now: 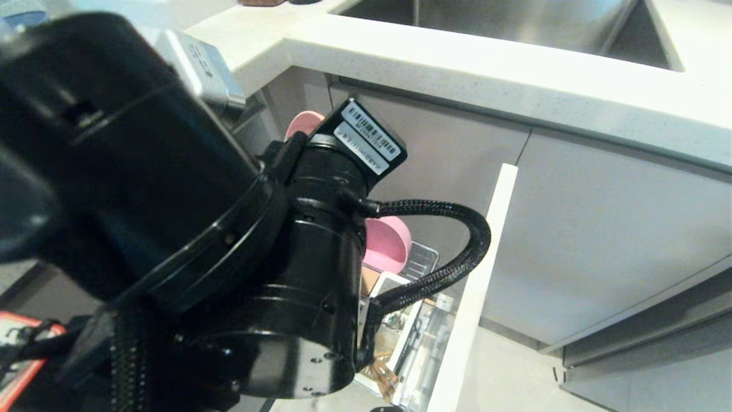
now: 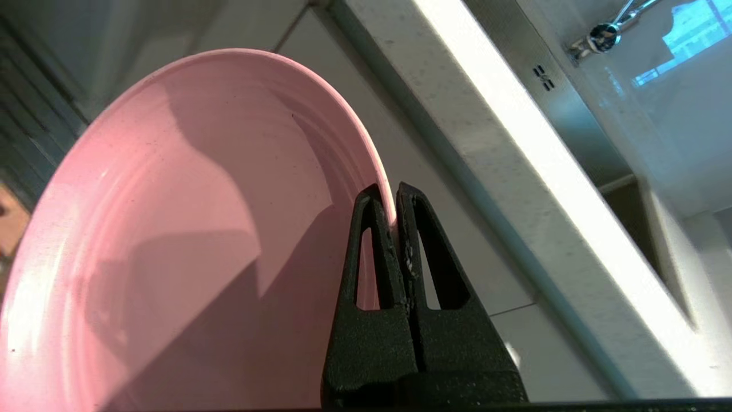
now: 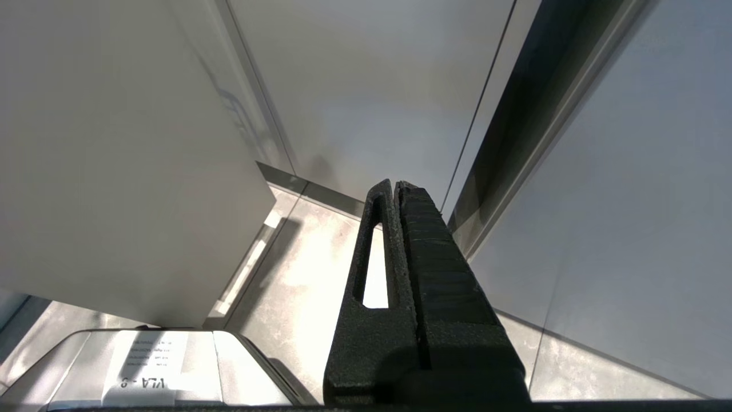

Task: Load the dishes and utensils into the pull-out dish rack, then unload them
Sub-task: Pick up the plate and place it in the cupboard

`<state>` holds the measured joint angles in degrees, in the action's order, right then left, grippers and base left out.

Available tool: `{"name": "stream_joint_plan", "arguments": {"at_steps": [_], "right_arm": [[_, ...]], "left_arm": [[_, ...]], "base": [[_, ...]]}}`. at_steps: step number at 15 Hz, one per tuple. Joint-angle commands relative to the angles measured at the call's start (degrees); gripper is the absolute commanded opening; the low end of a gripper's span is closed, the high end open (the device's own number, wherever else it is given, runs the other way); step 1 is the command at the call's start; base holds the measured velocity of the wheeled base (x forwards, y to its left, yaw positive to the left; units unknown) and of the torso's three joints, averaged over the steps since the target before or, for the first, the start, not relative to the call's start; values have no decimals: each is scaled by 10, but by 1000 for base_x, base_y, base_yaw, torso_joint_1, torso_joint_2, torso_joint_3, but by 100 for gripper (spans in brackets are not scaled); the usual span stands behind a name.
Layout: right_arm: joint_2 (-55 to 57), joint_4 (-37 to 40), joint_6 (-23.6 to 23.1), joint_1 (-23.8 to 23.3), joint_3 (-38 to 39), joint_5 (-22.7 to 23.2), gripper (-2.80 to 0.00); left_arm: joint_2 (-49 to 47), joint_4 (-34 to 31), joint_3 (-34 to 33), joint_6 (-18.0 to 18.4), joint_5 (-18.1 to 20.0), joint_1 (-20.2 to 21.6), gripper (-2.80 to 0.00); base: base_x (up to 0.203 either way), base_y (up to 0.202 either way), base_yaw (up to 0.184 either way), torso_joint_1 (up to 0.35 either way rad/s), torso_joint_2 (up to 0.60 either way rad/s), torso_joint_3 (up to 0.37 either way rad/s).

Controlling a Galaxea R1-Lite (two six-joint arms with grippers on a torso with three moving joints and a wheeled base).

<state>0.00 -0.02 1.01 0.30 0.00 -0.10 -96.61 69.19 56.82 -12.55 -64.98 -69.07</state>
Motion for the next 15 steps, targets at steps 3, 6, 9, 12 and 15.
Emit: {"name": "stream_joint_plan", "arguments": {"at_steps": [3, 6, 9, 12, 15], "right_arm": [[0, -1, 0, 0, 1, 0, -280], [0, 0, 0, 1, 1, 0, -280], [0, -1, 0, 0, 1, 0, -280], [0, 0, 0, 0, 1, 0, -280], [0, 0, 0, 0, 1, 0, -280]], "left_arm": [[2, 56, -61, 13, -17, 0, -280], [-2, 64, -81, 16, -38, 0, -280], [-8, 84, -94, 16, -40, 19, -280], [-25, 126, -120, 17, -43, 34, -280], [-21, 144, -120, 16, -43, 44, -280]], "base": [[0, 0, 0, 0, 0, 0], [0, 0, 0, 0, 0, 0], [0, 0, 0, 0, 0, 0], [0, 0, 0, 0, 0, 0], [0, 0, 0, 0, 0, 0]]}}
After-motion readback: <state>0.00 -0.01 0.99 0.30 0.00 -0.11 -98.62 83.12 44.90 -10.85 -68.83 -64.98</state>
